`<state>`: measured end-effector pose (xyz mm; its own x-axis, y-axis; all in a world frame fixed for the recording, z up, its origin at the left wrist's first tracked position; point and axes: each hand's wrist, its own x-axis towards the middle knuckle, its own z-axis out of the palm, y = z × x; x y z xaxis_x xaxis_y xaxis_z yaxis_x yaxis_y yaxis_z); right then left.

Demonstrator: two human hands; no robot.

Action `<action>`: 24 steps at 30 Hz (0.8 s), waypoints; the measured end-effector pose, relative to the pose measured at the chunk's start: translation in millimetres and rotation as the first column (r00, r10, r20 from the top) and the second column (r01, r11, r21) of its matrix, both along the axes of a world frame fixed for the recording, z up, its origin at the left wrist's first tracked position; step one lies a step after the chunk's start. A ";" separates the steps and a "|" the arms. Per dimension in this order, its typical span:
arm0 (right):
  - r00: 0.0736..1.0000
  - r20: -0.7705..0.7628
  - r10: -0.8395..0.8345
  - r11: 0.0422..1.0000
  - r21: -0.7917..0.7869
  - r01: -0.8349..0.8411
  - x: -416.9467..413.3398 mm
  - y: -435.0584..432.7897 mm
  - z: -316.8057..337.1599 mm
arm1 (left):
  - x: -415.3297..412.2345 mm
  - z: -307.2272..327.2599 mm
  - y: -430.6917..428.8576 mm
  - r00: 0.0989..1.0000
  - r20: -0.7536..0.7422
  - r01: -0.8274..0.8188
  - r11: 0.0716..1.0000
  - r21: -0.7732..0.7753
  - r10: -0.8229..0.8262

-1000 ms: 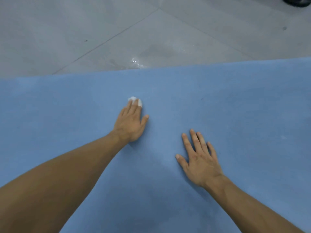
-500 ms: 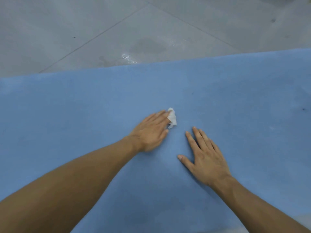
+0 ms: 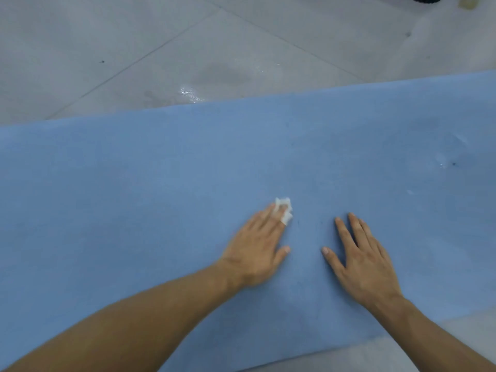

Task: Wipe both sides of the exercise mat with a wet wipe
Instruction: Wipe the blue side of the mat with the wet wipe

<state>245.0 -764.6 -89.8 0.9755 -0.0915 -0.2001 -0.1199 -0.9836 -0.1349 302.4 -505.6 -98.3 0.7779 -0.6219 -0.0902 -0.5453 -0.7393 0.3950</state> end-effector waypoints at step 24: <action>0.997 -0.060 0.050 0.997 0.066 -0.046 -55.2 -6.0 7.6 | -30.1 -10.8 2.6 0.992 0.084 0.091 0.991 0.095 -0.099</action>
